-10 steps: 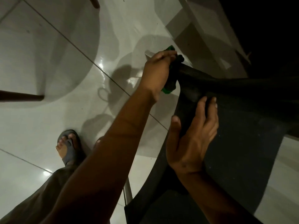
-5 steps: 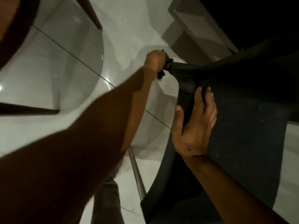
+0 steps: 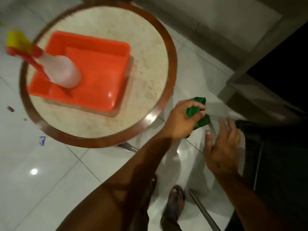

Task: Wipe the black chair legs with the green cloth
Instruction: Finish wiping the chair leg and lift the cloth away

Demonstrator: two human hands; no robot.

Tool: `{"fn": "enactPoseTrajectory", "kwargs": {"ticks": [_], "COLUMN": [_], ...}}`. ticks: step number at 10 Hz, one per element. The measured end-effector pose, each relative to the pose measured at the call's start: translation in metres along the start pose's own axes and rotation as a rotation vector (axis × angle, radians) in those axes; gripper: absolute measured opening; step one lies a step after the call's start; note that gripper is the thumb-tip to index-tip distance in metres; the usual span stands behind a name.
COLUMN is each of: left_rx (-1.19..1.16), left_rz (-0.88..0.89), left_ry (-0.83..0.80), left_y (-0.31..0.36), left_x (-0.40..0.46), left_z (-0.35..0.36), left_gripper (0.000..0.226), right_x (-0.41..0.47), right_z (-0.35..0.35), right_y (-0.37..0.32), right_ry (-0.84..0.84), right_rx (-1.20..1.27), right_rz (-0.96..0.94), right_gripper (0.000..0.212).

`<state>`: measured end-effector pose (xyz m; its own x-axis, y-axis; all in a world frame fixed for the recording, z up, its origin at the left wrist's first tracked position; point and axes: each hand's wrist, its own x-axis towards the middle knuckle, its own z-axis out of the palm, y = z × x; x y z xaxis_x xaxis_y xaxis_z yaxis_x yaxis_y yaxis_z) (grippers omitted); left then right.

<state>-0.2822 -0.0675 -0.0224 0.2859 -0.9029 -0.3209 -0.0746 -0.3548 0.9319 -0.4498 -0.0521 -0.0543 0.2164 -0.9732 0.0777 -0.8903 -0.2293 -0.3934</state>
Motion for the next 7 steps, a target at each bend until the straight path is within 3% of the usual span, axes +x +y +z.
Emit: {"fn": "enactPoseTrajectory", "kwargs": {"ticks": [1,3,5,7], "left_rx": [0.25,0.649,0.975,1.048], "left_rz": [0.206,0.114,0.035,-0.004], "left_ry": [0.101,0.188,-0.029,-0.049], "left_y": [0.03,0.024,-0.023,-0.03], "left_x": [-0.025,-0.013,0.021,0.03], "left_z": [-0.097,-0.242,-0.272,-0.266], "left_gripper": [0.015,0.026,0.055,0.061], "right_x": [0.033,0.079,0.088,0.09], "right_z": [0.006,0.029,0.08,0.09], "right_y": [-0.073,-0.18,-0.216,-0.2], "right_ry": [-0.117,-0.25,-0.283,-0.421], "right_rx": [0.054,-0.045,-0.25,-0.408], "right_rz": [-0.035,-0.274,-0.428,-0.411], "right_gripper": [0.055,0.057,0.065,0.073]}}
